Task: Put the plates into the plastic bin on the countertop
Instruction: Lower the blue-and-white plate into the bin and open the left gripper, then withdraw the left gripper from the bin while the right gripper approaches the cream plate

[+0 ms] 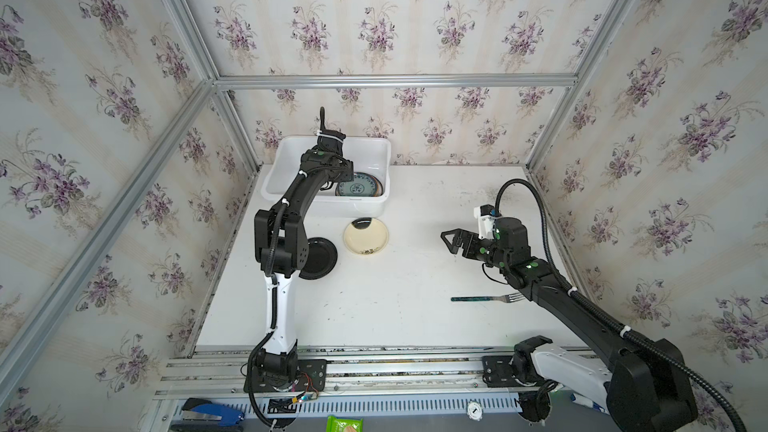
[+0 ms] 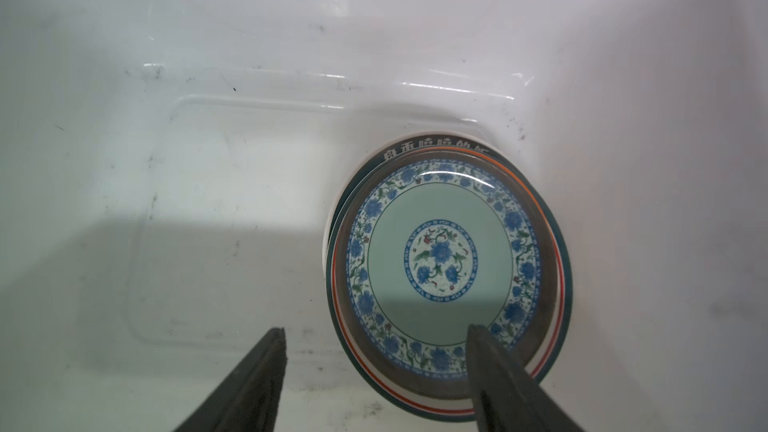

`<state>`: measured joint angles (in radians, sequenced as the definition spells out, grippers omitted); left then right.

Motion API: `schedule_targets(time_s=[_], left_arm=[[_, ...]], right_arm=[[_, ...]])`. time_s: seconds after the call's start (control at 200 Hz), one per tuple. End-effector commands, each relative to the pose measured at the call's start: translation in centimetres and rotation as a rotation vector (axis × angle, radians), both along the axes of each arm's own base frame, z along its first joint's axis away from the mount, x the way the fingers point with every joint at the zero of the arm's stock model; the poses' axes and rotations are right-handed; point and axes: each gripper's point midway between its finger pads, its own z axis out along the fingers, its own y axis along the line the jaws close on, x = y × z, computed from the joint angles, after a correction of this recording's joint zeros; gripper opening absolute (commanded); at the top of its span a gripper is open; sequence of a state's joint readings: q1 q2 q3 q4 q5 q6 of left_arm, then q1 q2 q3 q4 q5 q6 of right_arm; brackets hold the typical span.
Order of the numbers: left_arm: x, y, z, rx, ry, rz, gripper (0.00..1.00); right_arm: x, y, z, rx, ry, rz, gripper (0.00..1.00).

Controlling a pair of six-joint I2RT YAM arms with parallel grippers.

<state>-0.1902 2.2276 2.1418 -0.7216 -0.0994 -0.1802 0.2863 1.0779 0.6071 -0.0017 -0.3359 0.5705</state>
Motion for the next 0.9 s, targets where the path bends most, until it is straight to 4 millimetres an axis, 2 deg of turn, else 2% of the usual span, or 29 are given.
schedule_targets(time_s=[0.0,0.16,0.275,0.495,0.725,0.83,0.9], left_arm=[[0.0,0.1,2.1,0.024,-0.043,-0.026,0.82],[-0.7,-0.5,4.6,-0.017,-0.078,-0.049,0.99],[-1.6,-1.1,6.3,-0.07,-0.097,-0.064,0.99],[-4.0,-0.8,9.6,-0.076,-0.158,-0.069,0.99],[-7.6,0.2,13.8,-0.076,-0.279,-0.052,0.99],[-9.8,0.8,14.2,-0.1,-0.322,-0.023,0.99],[-11.4,1.8,13.7,-0.095,-0.356,0.024,0.99]], right_arm=[[0.2,0.2,0.8,0.027,-0.027,-0.003,0.99],[0.0,0.2,0.7,0.041,-0.019,-0.007,0.99],[-0.1,0.0,0.6,0.046,-0.017,-0.015,0.99],[-0.5,-0.1,0.5,0.07,-0.011,-0.032,0.99],[-0.5,0.4,0.0,0.128,0.023,-0.033,0.99],[-0.5,0.7,-0.2,0.15,0.036,-0.025,0.99],[-0.6,1.1,-0.3,0.166,0.032,-0.008,0.98]])
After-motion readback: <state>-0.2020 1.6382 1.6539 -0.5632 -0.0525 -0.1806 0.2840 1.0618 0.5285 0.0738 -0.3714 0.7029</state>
